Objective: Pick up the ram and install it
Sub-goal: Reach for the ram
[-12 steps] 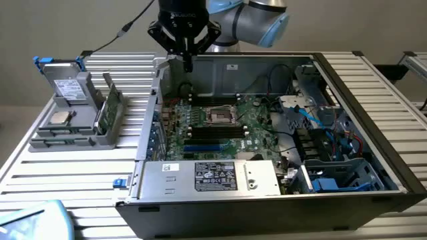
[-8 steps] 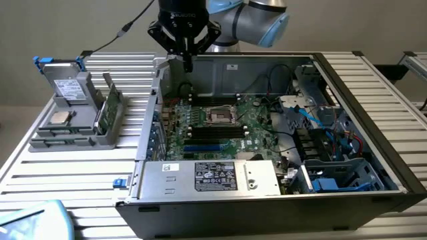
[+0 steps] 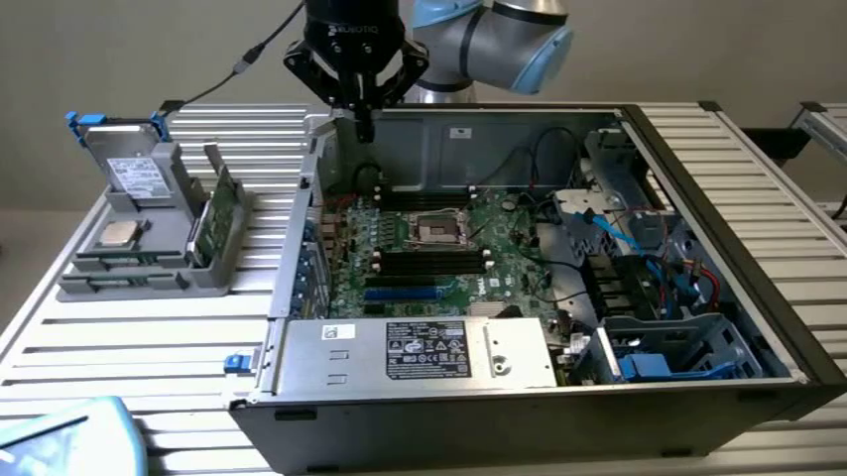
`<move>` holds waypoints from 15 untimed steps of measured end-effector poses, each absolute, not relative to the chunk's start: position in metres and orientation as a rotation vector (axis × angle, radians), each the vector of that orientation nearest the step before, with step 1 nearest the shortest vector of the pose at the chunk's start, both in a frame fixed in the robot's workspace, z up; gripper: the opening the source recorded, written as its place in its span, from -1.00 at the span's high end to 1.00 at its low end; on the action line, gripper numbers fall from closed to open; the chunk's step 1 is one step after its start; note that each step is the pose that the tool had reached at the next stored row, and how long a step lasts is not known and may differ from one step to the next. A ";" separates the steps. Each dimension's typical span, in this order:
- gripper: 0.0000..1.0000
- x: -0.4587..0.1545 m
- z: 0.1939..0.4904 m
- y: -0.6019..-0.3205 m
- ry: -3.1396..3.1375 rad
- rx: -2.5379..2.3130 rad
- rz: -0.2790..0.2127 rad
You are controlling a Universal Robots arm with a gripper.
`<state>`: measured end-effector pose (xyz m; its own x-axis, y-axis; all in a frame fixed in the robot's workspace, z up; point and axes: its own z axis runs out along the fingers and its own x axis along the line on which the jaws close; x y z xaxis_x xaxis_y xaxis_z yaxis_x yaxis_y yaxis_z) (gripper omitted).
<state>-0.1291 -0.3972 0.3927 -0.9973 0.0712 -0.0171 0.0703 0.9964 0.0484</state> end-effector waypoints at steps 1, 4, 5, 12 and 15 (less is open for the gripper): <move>0.79 -0.133 0.393 -0.396 3.121 0.111 0.075; 0.79 -0.147 0.392 -0.394 3.125 0.111 0.076; 0.79 -0.151 0.392 -0.394 3.127 0.111 0.076; 0.79 -0.183 0.391 -0.390 3.133 0.112 0.076; 0.79 -0.197 0.391 -0.388 3.135 0.112 0.077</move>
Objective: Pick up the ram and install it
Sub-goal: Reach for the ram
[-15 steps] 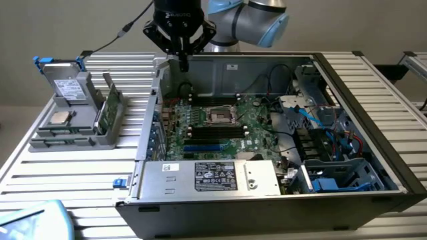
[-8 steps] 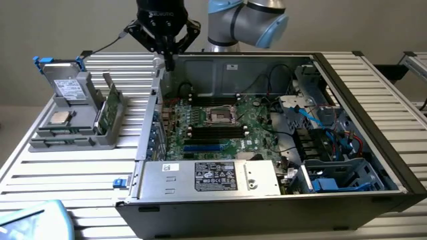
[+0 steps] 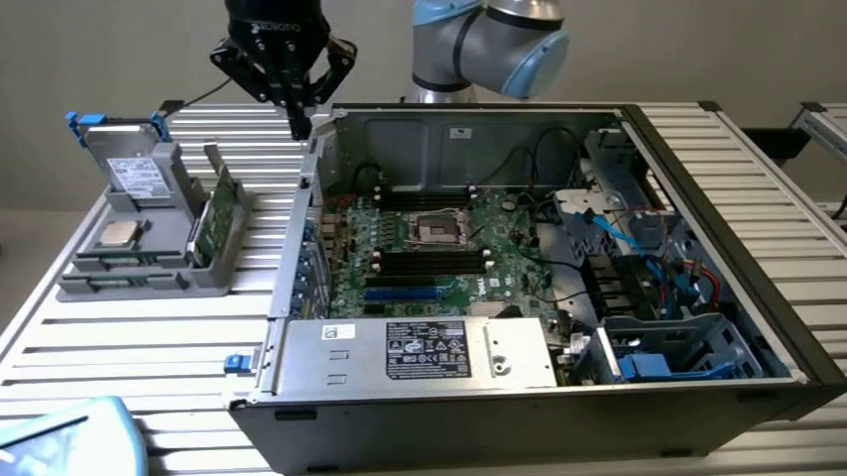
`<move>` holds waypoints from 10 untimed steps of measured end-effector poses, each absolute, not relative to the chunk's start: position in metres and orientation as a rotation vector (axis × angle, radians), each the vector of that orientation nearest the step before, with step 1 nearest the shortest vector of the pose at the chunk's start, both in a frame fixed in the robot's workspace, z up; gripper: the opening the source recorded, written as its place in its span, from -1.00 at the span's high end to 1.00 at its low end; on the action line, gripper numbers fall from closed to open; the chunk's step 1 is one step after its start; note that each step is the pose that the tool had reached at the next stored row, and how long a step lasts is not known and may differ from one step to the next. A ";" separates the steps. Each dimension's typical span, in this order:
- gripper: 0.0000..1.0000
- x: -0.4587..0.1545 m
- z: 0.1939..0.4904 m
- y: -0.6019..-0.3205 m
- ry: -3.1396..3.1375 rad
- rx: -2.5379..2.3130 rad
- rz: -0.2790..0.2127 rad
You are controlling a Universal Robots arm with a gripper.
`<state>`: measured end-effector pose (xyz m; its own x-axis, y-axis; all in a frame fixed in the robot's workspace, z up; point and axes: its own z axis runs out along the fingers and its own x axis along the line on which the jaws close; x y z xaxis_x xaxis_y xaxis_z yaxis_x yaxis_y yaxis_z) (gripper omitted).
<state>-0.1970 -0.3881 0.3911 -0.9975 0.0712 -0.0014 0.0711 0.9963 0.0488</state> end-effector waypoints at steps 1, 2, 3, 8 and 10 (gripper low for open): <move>0.79 -0.201 0.391 -0.388 3.136 0.112 0.077; 0.79 -0.206 0.391 -0.387 3.137 0.112 0.077; 0.79 -0.210 0.391 -0.387 3.137 0.112 0.077; 0.79 -0.233 0.389 -0.385 3.138 0.112 0.077; 0.79 -0.242 0.388 -0.385 3.138 0.112 0.077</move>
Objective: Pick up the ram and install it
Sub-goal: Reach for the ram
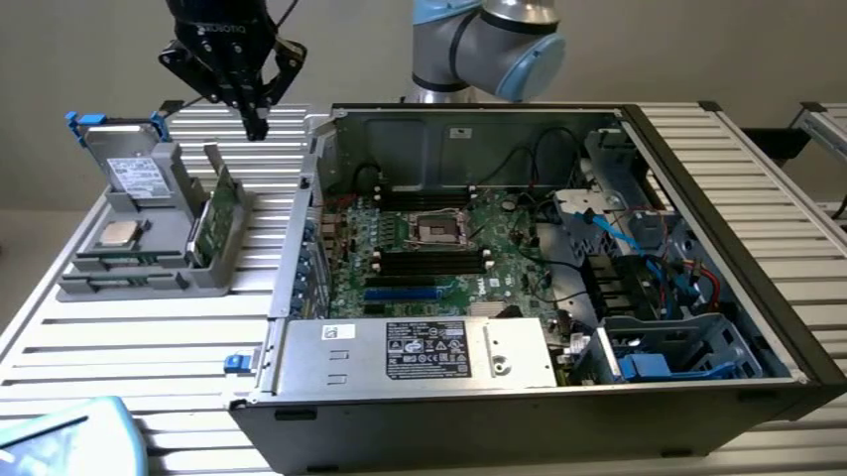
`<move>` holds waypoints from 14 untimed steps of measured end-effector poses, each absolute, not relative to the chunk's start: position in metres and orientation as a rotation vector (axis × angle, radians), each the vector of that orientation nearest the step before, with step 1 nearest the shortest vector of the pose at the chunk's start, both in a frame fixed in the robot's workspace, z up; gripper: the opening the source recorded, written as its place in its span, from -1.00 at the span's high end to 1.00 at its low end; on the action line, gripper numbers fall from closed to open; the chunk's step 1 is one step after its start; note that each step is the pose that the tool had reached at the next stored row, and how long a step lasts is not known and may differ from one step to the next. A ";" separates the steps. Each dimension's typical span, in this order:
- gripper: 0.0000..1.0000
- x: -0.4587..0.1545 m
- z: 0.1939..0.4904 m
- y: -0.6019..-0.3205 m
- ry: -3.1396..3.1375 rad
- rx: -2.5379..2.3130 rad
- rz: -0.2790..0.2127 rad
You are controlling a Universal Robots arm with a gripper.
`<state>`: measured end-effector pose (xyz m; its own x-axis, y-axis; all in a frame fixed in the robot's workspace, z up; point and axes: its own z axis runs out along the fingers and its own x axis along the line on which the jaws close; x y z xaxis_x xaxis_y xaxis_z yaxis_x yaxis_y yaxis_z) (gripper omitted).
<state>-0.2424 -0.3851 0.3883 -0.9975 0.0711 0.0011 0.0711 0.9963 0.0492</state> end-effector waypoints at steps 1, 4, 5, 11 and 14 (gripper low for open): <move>0.79 -0.247 0.388 -0.385 3.138 0.112 0.077; 0.79 -0.261 0.387 -0.385 3.138 0.112 0.077; 0.79 -0.265 0.387 -0.385 3.138 0.112 0.077; 0.79 -0.293 0.385 -0.384 3.139 0.112 0.078; 0.79 -0.306 0.384 -0.384 3.139 0.112 0.078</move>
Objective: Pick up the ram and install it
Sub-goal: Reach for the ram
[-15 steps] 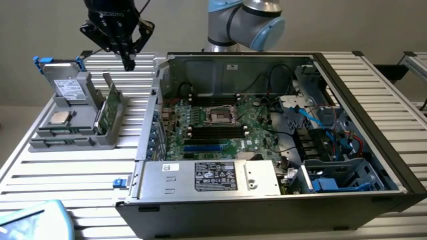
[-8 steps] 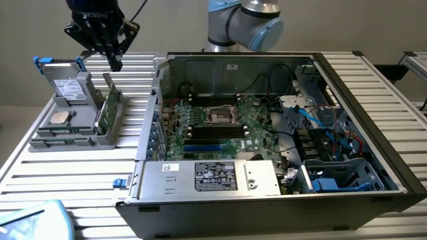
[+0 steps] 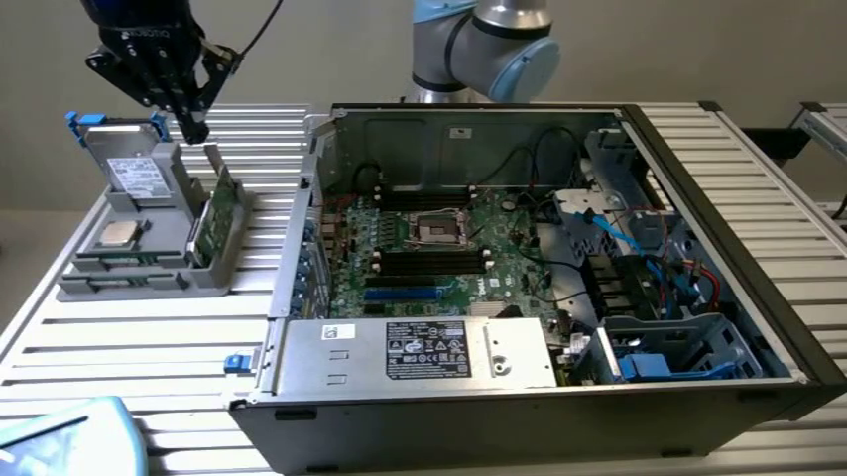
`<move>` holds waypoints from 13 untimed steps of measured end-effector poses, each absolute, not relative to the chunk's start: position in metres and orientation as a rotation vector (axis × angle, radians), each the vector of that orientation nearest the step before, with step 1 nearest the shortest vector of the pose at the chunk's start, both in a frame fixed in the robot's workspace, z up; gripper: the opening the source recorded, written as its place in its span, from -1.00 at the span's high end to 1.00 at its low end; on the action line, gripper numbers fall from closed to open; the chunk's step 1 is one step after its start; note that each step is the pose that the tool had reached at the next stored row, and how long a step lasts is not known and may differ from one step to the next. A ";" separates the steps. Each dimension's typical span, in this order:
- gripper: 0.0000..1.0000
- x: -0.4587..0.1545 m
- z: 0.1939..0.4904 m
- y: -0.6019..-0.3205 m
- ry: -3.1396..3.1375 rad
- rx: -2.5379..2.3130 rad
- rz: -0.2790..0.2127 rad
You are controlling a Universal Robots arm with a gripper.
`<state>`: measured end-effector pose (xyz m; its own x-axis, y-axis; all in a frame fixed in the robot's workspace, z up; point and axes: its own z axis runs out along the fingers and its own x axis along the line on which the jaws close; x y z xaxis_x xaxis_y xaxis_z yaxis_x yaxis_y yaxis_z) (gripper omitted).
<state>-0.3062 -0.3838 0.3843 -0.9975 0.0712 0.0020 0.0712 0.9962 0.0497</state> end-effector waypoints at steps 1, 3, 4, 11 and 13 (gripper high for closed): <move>0.79 -0.311 0.384 -0.384 -3.138 -0.112 -0.078; 0.79 -0.320 0.384 -0.384 -3.138 -0.112 -0.079; 0.79 -0.324 0.383 -0.384 -3.138 -0.112 -0.079; 0.79 -0.356 0.381 -0.383 -3.138 -0.112 -0.080; 0.79 -0.365 0.380 -0.383 -3.138 -0.112 -0.080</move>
